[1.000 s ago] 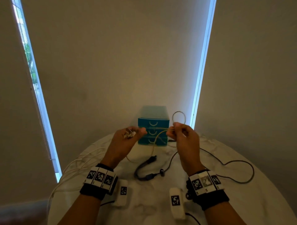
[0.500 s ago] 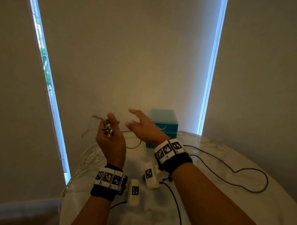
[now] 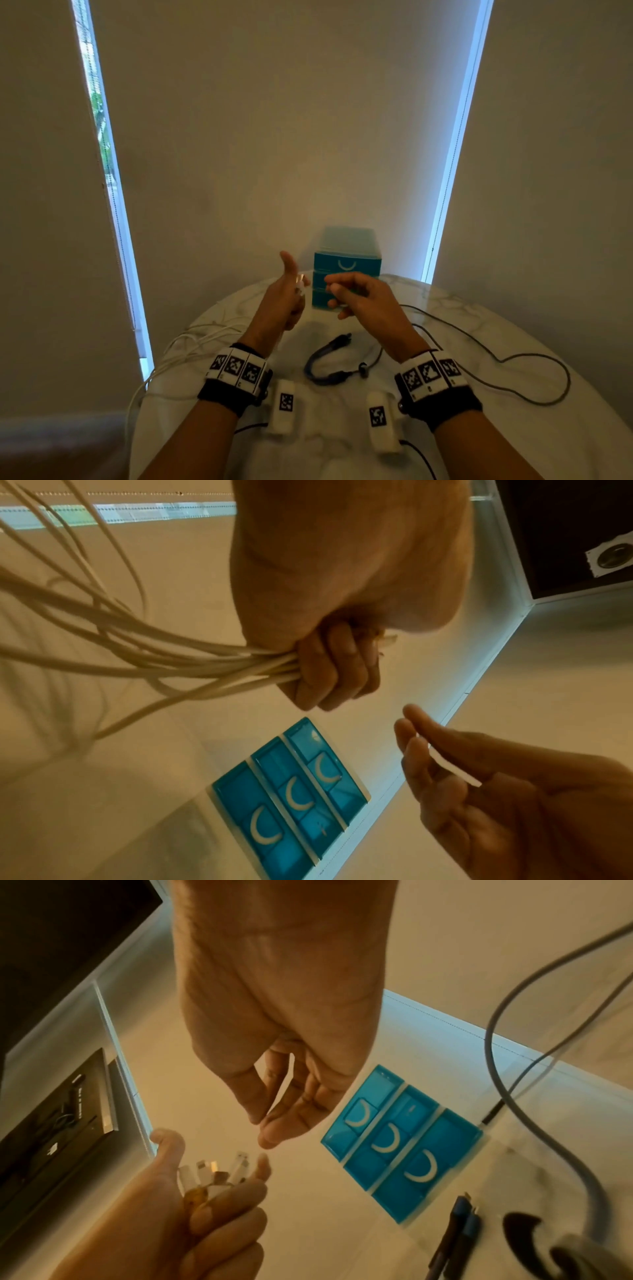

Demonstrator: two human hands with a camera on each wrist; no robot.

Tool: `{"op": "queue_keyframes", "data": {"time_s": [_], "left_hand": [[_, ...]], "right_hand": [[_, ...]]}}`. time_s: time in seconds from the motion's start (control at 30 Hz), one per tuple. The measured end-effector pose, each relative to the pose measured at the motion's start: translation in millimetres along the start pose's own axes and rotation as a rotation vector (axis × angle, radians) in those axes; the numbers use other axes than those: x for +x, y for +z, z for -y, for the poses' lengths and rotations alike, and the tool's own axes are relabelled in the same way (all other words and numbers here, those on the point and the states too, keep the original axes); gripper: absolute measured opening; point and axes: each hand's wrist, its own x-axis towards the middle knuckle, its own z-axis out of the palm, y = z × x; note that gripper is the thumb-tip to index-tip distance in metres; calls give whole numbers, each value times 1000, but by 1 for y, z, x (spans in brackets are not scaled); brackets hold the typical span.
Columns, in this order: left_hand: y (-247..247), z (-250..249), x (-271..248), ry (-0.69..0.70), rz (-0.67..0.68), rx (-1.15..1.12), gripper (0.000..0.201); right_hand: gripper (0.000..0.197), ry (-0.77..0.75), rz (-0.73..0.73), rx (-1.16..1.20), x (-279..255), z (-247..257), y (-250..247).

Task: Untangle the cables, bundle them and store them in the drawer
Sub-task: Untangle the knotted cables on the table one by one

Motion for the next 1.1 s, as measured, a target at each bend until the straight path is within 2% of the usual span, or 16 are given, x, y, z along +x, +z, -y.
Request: {"op": "queue_keyframes", "data": {"time_s": [0.07, 0.17, 0.23, 0.37, 0.63, 0.7, 0.8, 0.9, 0.97, 1.1], "left_hand": [[3, 0, 2, -123, 124, -113, 95], [5, 5, 5, -210, 161, -119, 91], [6, 7, 3, -208, 180, -105, 90], [7, 4, -1, -231, 167, -69, 91], [8, 2, -6, -175, 60, -9, 86], [10, 3, -7, -159, 45, -6, 83], [13, 5, -3, -153, 51, 72, 83], [13, 6, 0, -167, 86, 120, 95], [13, 6, -2, -160, 122, 108, 98], [15, 3, -5, -129, 124, 153, 98]], "right_hand": [[18, -63, 24, -38, -1, 0, 0], [32, -154, 58, -178, -1, -5, 6], [38, -203, 62, -245, -2, -7, 11], [37, -223, 64, -353, -5, -3, 19], [29, -288, 6, -372, -11, 0, 31], [29, -280, 39, -385, -12, 3, 29], [24, -215, 35, -351, -9, 2, 5], [21, -16, -19, -445, -5, -11, -31], [25, 127, 102, -644, -9, -20, -45], [45, 320, 490, -929, -21, -35, -50]]}}
